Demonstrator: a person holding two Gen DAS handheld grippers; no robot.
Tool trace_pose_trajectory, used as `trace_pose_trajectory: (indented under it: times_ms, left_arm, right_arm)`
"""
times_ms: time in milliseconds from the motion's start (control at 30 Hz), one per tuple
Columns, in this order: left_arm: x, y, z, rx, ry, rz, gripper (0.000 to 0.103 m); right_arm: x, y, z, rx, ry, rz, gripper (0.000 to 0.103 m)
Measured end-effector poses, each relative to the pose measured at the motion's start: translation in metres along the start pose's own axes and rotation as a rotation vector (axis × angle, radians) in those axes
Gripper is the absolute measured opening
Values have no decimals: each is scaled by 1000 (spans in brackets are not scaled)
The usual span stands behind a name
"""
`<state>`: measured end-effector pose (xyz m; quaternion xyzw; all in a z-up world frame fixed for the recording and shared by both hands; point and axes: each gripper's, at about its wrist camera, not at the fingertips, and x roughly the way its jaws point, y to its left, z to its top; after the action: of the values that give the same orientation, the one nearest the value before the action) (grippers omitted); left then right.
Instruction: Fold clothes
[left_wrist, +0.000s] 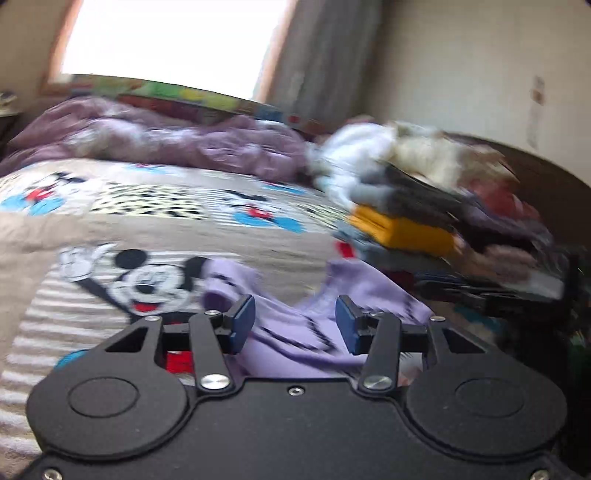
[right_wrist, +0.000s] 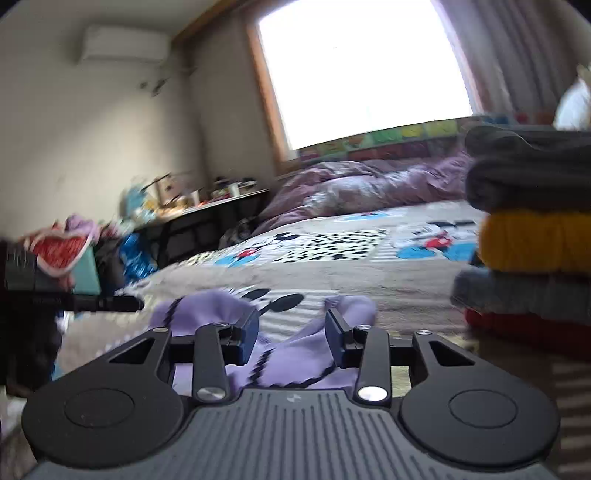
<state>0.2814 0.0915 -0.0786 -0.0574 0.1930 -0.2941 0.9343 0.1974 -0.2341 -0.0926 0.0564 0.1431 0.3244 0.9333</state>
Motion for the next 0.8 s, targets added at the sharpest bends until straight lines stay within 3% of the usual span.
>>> trace_pose_trajectory:
  times_ms: [67, 200, 400, 500, 567, 667, 800]
  left_arm:
    - [12, -8, -8, 47, 31, -24, 46]
    - [44, -15, -34, 191, 168, 32, 47]
    - [56, -2, -40, 158, 169, 16, 50]
    - [37, -6, -29, 167, 121, -7, 50]
    - [25, -7, -20, 172, 71, -10, 50]
    - [21, -1, -5, 149, -56, 79, 50]
    - [43, 8, -1, 174, -59, 127, 49]
  right_arm:
    - [7, 8, -8, -37, 62, 12, 41]
    - [12, 15, -20, -84, 150, 10, 41]
    - [20, 15, -32, -101, 203, -12, 44]
    - [14, 17, -23, -100, 215, -1, 44]
    - [5, 22, -15, -128, 174, -2, 44]
    - [6, 35, -6, -215, 102, -34, 50]
    - [32, 40, 10, -323, 63, -67, 55]
